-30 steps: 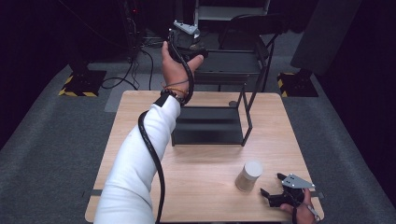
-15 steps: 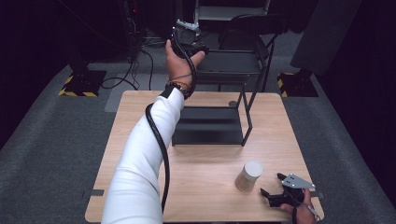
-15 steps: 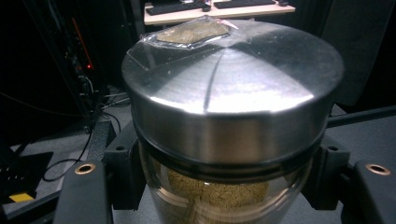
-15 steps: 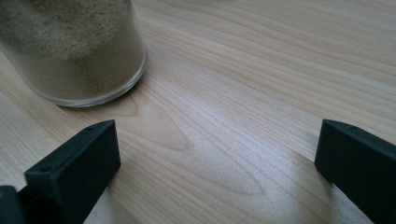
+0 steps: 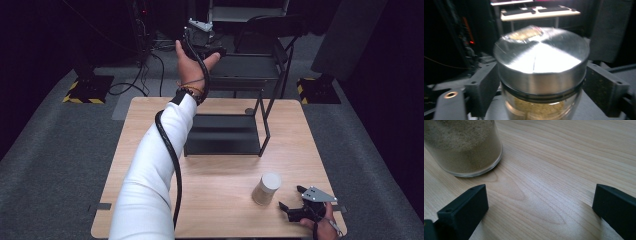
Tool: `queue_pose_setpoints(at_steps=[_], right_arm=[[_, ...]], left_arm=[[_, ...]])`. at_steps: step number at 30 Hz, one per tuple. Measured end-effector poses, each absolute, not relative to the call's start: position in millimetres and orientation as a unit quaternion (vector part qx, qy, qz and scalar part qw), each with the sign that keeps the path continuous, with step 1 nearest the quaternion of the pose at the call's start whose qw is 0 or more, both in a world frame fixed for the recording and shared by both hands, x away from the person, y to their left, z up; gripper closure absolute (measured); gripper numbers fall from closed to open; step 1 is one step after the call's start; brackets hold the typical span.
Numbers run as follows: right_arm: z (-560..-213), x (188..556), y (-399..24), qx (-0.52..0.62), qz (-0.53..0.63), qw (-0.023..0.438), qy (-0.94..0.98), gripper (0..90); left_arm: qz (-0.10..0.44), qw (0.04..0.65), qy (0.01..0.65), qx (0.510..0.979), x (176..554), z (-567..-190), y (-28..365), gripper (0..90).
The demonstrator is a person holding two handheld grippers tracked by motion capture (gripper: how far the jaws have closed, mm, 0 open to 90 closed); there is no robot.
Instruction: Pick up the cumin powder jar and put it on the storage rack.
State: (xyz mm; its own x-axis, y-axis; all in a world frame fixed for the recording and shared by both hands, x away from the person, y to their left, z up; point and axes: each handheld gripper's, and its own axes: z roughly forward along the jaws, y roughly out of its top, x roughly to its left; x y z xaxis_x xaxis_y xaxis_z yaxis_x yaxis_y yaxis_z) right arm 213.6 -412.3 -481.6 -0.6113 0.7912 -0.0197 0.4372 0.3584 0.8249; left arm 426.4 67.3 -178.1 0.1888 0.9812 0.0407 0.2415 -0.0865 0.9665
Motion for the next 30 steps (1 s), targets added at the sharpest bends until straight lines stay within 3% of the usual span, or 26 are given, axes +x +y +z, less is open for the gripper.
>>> queue_pose_setpoints(at_steps=[6,12,30], right_arm=[[-482,213,-412,0.385,0.415,0.214,0.796,0.0],[-482,214,-412,0.386,0.415,0.213,0.796,0.0],[-481,214,-413,0.385,0.415,0.212,0.796,0.0]], left_arm=[[0.428,0.467,0.480,0.607,406,-174,69,7.1],[0.439,0.472,0.462,0.609,374,-175,81,7.0],[0.444,0.485,0.433,0.616,302,-219,97,0.1]])
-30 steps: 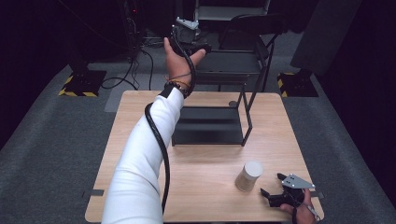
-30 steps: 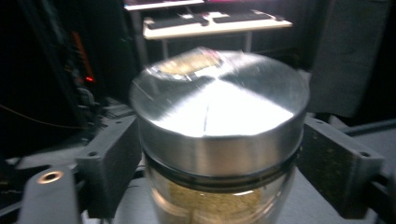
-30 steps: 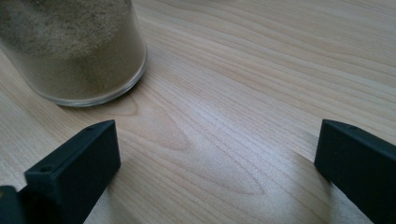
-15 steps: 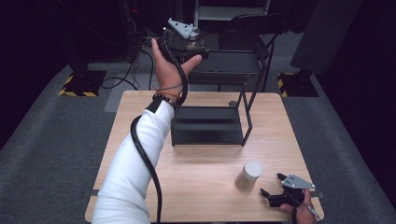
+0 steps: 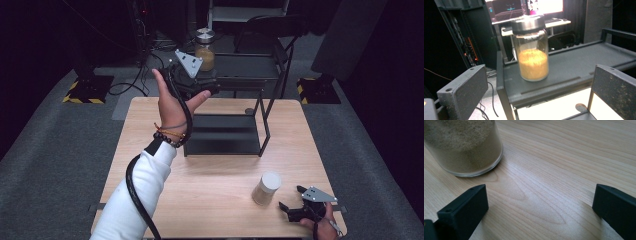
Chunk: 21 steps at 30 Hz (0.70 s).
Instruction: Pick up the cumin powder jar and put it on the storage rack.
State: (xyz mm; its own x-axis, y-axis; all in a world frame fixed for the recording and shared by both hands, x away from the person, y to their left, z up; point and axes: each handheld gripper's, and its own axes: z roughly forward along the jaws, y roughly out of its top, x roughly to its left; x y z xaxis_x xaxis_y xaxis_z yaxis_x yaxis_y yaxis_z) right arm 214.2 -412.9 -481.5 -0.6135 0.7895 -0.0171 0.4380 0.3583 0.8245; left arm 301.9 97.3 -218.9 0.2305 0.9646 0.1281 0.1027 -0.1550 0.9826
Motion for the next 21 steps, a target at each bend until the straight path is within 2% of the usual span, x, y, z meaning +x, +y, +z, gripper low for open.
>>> queue_pose_setpoints(at_steps=[15,21], right_arm=[[-482,214,-413,0.383,0.416,0.212,0.797,0.0],[-482,213,-413,0.382,0.415,0.214,0.797,0.0]], left_arm=[[0.439,0.477,0.428,0.629,277,-259,96,0.3],[0.463,0.453,0.441,0.621,261,-279,88,0.3]])
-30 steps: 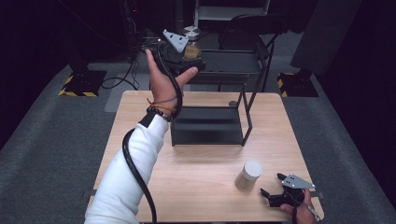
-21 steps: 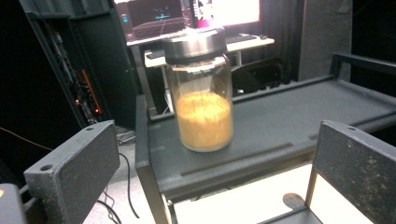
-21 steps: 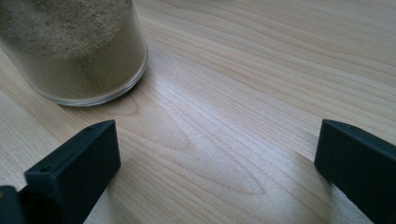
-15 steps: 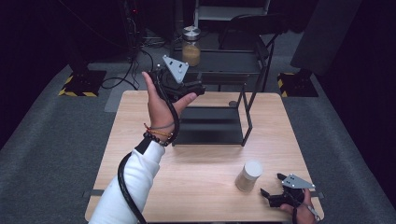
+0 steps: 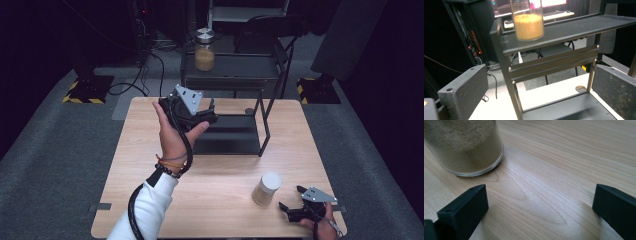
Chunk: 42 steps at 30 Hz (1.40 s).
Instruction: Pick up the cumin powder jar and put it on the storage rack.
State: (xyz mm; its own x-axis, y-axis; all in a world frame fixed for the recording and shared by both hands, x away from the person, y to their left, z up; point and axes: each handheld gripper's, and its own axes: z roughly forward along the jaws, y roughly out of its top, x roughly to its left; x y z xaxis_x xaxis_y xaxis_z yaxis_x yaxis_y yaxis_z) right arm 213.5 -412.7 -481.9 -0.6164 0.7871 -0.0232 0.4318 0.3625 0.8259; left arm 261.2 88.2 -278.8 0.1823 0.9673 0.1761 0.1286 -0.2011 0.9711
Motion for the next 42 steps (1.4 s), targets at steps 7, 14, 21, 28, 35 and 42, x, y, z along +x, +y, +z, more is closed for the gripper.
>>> queue_pose_setpoints(at_steps=[7,14,21,28,35,42], right_arm=[[-482,214,-413,0.383,0.415,0.213,0.797,0.0],[-482,213,-413,0.382,0.415,0.214,0.797,0.0],[-482,213,-412,0.382,0.415,0.214,0.797,0.0],[-482,213,-412,0.382,0.415,0.216,0.797,0.0],[-482,212,-412,0.382,0.415,0.217,0.797,0.0],[-482,212,-412,0.381,0.415,0.218,0.797,0.0]], left_arm=[[0.455,0.461,0.450,0.614,247,-302,91,0.3],[0.440,0.455,0.458,0.625,241,-324,94,0.3],[0.430,0.444,0.464,0.634,235,-352,96,0.4],[0.422,0.426,0.469,0.648,229,-381,98,0.7],[0.398,0.417,0.473,0.666,226,-404,101,1.5],[0.382,0.405,0.481,0.677,225,-422,105,1.5]])
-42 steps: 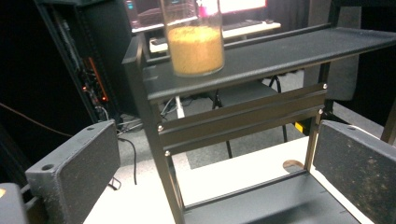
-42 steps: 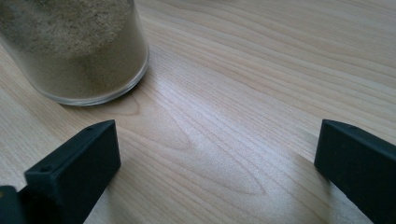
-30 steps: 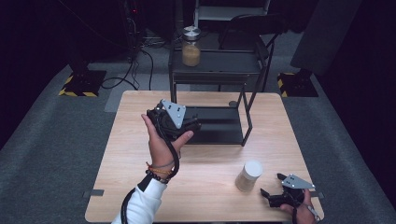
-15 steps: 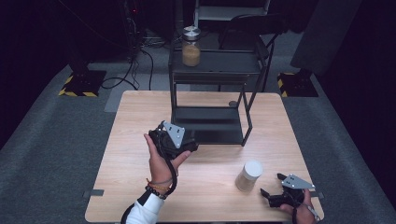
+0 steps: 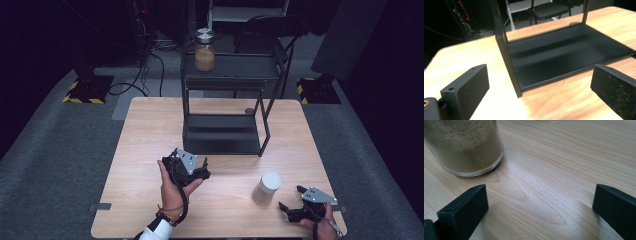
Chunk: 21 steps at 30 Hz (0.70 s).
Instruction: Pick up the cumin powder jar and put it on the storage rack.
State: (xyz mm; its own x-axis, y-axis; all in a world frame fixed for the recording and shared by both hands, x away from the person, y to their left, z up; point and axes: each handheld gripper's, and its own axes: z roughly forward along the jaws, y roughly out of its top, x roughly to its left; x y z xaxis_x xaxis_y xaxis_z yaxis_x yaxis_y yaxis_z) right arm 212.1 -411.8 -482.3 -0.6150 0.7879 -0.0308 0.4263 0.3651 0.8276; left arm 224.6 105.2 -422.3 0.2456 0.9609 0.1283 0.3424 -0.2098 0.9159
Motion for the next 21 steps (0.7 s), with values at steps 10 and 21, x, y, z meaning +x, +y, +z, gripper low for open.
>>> queue_pose_setpoints(at_steps=[10,21], right_arm=[[-482,212,-412,0.381,0.415,0.218,0.797,0.0],[-482,212,-412,0.381,0.415,0.218,0.797,0.0]], left_arm=[[0.363,0.373,0.492,0.698,220,-449,110,1.5],[0.348,0.364,0.498,0.706,217,-466,115,2.0]])
